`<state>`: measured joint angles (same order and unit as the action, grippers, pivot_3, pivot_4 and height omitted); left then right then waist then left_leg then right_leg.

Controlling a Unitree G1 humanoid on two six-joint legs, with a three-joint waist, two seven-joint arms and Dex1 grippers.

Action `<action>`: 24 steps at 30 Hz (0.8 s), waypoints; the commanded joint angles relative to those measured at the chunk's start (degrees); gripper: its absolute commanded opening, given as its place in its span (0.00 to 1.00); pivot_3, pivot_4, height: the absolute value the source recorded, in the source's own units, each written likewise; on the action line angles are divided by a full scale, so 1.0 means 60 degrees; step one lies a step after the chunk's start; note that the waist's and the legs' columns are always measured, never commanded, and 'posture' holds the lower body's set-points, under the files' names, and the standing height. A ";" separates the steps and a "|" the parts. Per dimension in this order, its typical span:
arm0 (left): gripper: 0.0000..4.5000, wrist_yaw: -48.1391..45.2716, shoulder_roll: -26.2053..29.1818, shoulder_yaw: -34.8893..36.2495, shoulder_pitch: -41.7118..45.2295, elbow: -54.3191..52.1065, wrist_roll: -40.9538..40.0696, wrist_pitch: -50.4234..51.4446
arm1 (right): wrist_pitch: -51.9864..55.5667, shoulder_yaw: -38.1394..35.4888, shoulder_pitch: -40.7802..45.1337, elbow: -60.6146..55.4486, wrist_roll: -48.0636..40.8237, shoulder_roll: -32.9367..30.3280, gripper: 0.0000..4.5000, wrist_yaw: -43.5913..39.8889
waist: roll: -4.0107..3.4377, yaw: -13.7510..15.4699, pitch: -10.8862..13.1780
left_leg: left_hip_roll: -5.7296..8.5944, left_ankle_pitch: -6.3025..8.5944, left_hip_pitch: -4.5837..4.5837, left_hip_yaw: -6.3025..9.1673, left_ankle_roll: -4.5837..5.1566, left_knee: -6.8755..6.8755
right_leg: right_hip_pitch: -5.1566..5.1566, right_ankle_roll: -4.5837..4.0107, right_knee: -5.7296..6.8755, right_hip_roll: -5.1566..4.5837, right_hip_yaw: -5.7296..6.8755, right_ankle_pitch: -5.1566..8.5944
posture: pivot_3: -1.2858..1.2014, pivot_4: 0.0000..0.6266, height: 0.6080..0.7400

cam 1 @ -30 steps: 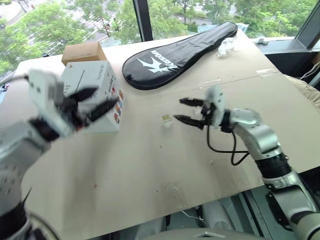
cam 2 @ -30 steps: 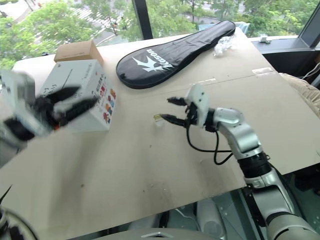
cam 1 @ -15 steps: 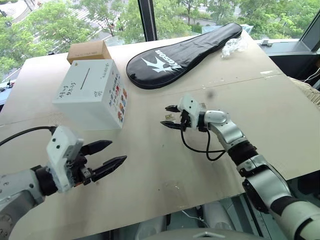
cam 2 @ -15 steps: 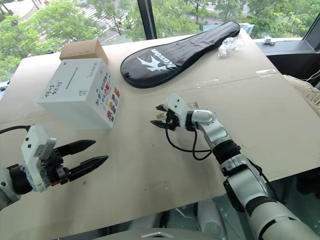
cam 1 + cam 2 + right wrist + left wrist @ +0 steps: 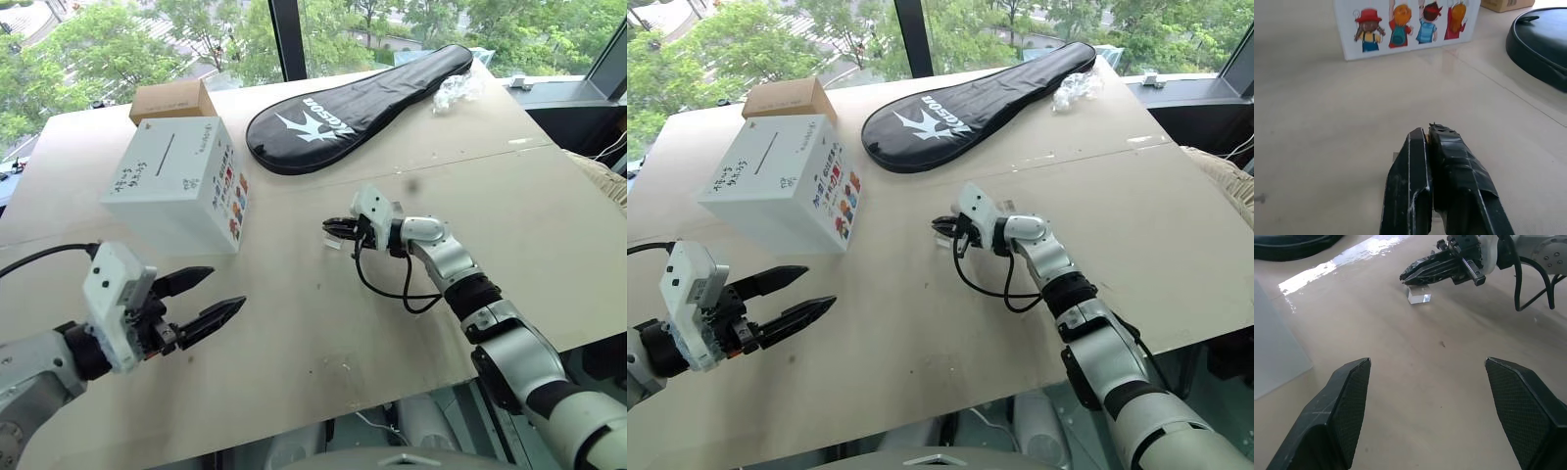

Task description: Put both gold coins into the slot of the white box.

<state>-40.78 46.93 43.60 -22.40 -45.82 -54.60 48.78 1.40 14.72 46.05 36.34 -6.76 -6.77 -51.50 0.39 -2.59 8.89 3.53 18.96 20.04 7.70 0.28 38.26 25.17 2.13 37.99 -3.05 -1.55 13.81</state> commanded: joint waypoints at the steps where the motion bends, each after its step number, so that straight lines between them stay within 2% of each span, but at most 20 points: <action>1: 0.84 0.0736 -0.0731 -0.0463 0.0880 0.0124 -0.0989 -0.0493 | 0.2106 -0.1126 -0.0027 -0.1906 -0.1840 0.0396 0.01 -0.0041 | 0.0000 0.0021 0.0000 | 0.0000 0.0000 0.0001 0.0002 0.0000 0.0000 | 0.0000 0.0000 0.0001 -0.0002 0.0002 0.0000 | 0.52 0.24 1.00; 6: 0.84 0.1666 -0.1871 -0.1062 0.1812 0.0614 -0.2249 -0.0902 | 0.5153 -0.1932 -0.0329 -0.4292 -0.3812 0.0697 0.01 0.0508 | 0.0004 0.0010 -0.0006 | -0.0002 0.0000 0.0005 0.0013 0.0000 0.0004 | -0.0001 0.0000 0.0002 -0.0003 0.0011 -0.0001 | 0.52 0.24 1.00; 10: 0.84 0.3049 -0.3227 -0.1770 0.2958 0.0975 -0.3462 -0.1630 | 0.7222 -0.2783 -0.0249 -0.5674 -0.5789 0.1389 0.01 0.1584 | 0.0009 0.0046 -0.0011 | 0.0001 0.0000 0.0007 0.0022 0.0000 0.0013 | -0.0004 0.0001 0.0005 -0.0007 0.0020 -0.0001 | 0.52 0.24 1.00; 15: 0.84 0.4901 -0.5348 -0.2943 0.4172 0.1039 -0.4708 -0.2844 | 0.8362 -0.3474 -0.0190 -0.6614 -0.7504 0.2483 0.01 0.3126 | 0.0019 0.0018 -0.0019 | 0.0009 0.0000 0.0007 0.0021 0.0000 0.0022 | -0.0005 0.0002 0.0011 -0.0011 0.0020 -0.0002 | 0.52 0.24 1.00; 19: 0.84 0.5363 -0.6367 -0.3864 0.4279 0.0743 -0.5214 -0.3389 | 0.8559 -0.3463 -0.0259 -0.6919 -0.8118 0.2831 0.01 0.3830 | 0.0019 0.0015 -0.0021 | 0.0013 0.0000 0.0007 0.0018 0.0000 0.0025 | -0.0005 0.0003 0.0014 -0.0012 0.0017 -0.0003 | 0.52 0.24 1.00; 21: 0.72 0.5499 -0.6649 -0.4198 0.4266 0.0637 -0.5270 -0.3623 | 0.8579 -0.3445 -0.0290 -0.6989 -0.8379 0.2876 0.00 0.4055 | 0.0019 0.0011 -0.0022 | 0.0013 0.0000 0.0007 0.0018 0.0000 0.0025 | -0.0004 0.0003 0.0015 -0.0011 0.0016 -0.0003 | 0.52 0.24 1.00; 24: 0.45 0.5574 -0.6735 -0.4602 0.4255 0.0614 -0.5092 -0.3813 | 0.8520 -0.3456 -0.0290 -0.7028 -0.8758 0.2940 0.00 0.4396 | 0.0019 0.0006 -0.0022 | 0.0012 0.0000 0.0007 0.0017 -0.0001 0.0024 | -0.0003 0.0003 0.0017 -0.0009 0.0015 -0.0003 | 0.52 0.24 1.00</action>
<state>-7.39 6.32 16.89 3.14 -39.58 -85.14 27.20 53.00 -5.65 43.77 -3.50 -56.64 7.50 -26.10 0.51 -2.56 8.76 3.60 18.96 20.09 7.80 0.28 38.40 25.15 2.15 38.10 -3.10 -1.47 13.79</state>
